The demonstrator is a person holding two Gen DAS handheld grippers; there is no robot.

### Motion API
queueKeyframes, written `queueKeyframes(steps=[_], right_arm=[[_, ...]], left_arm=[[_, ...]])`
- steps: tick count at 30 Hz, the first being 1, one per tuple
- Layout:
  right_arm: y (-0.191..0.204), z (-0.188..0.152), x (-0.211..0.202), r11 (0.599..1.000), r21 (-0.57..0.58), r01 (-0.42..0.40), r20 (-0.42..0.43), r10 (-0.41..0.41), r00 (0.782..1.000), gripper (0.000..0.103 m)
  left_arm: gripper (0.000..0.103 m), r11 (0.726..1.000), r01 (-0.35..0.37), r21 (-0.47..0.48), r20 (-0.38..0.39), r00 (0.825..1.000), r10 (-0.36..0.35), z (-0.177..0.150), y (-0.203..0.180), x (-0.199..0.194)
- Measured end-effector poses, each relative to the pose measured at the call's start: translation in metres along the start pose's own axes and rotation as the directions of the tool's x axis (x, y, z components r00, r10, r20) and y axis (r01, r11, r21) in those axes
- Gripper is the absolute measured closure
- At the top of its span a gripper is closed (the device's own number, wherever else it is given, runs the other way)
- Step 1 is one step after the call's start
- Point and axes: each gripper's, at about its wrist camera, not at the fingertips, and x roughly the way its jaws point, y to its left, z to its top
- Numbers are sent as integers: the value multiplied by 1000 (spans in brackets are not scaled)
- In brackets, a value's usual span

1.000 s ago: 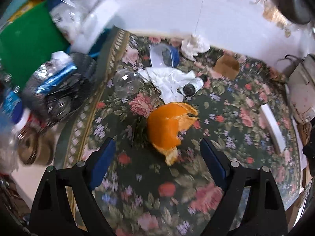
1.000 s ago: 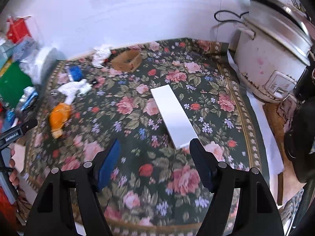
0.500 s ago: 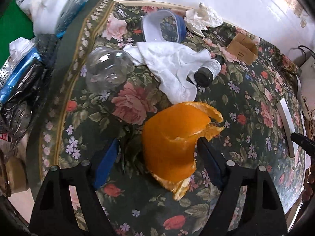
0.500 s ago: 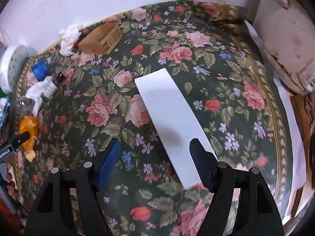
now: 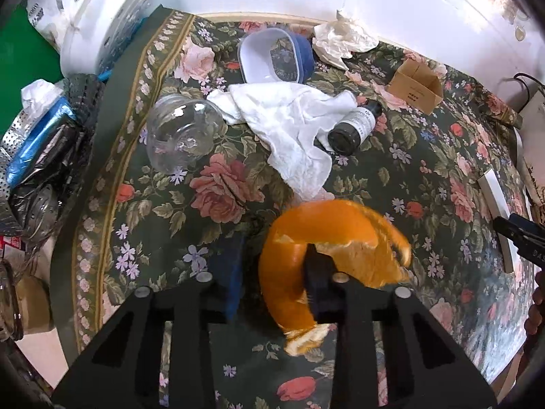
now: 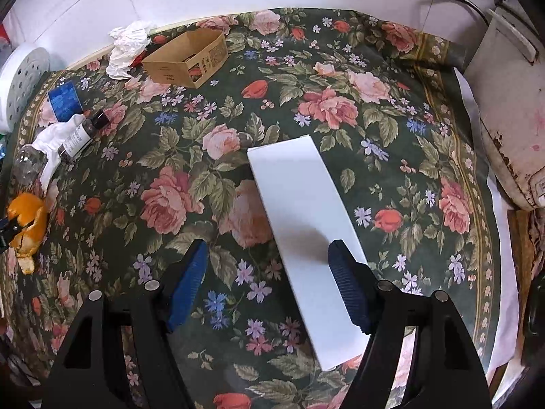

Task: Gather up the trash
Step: 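Grasp the orange peel with the left tool while the right tool grasps the white box, then carry the orange peel and white box down over the bucket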

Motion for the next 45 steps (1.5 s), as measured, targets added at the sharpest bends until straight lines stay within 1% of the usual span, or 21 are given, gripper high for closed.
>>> queueKeyframes(steps=[3, 6, 9, 13, 17, 18, 19, 22, 25, 29, 34, 38, 41, 45], right_arm=[[-3, 3, 2, 1000, 1, 24, 11, -24, 1000, 36], [-7, 8, 5, 999, -6, 46, 14, -46, 999, 37], [-16, 12, 8, 998, 15, 68, 11, -69, 998, 38], [-30, 15, 12, 998, 46, 43, -3, -43, 999, 38], [-31, 15, 21, 999, 12, 42, -33, -42, 999, 38], [-30, 14, 24, 999, 1, 33, -43, -33, 999, 40], [-29, 14, 26, 1000, -3, 21, -45, -21, 999, 44], [-26, 14, 24, 1000, -15, 9, -37, -9, 999, 52], [-27, 9, 18, 1000, 5, -23, -27, 23, 999, 54], [-24, -5, -2, 998, 12, -66, -3, 66, 998, 54], [-18, -25, -46, 995, -31, -96, 66, 98, 993, 54], [-14, -40, -87, 988, -62, -144, 126, 151, 980, 54], [-6, -52, -113, 983, -88, -163, 165, 176, 970, 54], [5, -71, -143, 976, -99, -193, 207, 210, 956, 54]], left_arm=[[80, 1000, -1, 14, 9, 1000, 0, -3, -3, -8], [81, 1000, -4, 27, 18, 1000, 4, -7, -7, -15], [82, 1000, 10, 22, 28, 1000, -10, -9, -9, -24], [82, 999, 32, 18, 52, 998, -33, -11, -14, -37], [82, 998, 46, 35, 80, 996, -49, -13, -25, -52], [82, 998, 45, 39, 85, 995, -49, -13, -27, -54], [82, 998, 43, 45, 90, 995, -47, -13, -30, -57], [82, 997, 41, 61, 104, 993, -47, -16, -41, -65], [82, 997, 35, 72, 110, 993, -43, -21, -52, -71], [82, 997, 31, 70, 126, 991, -39, -33, -66, -84], [82, 998, 41, 46, 155, 987, -48, -56, -83, -104], [82, 998, 48, 41, 171, 984, -55, -75, -95, -122], [82, 997, 58, 48, 190, 979, -67, -89, -103, -138], [82, 995, 75, 63, 211, 974, -86, -109, -105, -160]])
